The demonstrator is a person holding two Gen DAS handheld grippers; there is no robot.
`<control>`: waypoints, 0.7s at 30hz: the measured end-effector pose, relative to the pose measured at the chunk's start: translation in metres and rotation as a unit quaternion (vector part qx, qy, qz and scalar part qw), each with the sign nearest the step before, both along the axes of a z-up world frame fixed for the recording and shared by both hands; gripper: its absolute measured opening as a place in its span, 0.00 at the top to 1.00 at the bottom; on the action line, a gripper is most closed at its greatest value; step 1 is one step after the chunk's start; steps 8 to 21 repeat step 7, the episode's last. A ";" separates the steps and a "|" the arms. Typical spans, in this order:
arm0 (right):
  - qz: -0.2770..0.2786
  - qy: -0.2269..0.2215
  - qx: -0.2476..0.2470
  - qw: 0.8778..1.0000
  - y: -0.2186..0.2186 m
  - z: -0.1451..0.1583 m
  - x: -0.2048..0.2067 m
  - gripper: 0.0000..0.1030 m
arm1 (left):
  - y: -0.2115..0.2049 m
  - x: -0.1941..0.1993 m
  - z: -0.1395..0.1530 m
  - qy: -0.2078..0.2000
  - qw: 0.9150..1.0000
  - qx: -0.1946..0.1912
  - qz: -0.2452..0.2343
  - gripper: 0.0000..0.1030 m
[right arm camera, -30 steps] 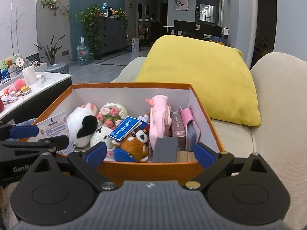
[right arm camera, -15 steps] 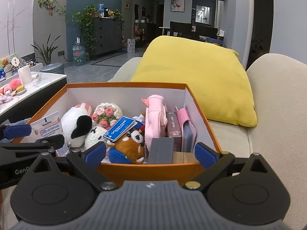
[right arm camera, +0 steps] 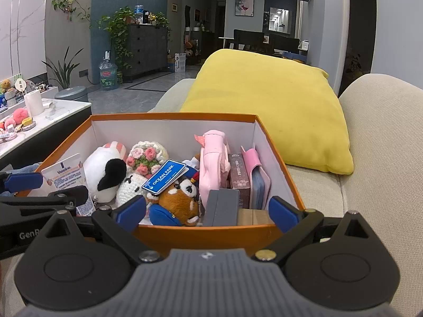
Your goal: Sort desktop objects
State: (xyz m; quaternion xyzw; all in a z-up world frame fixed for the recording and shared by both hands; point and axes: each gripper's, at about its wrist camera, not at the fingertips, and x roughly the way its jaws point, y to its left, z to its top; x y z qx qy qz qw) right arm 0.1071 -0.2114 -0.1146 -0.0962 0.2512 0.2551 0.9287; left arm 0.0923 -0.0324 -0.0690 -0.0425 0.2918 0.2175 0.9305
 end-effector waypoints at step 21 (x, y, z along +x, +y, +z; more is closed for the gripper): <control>0.000 0.000 0.000 1.000 0.000 0.000 0.000 0.04 | -0.002 0.000 0.001 0.001 1.000 -0.001 0.002 0.22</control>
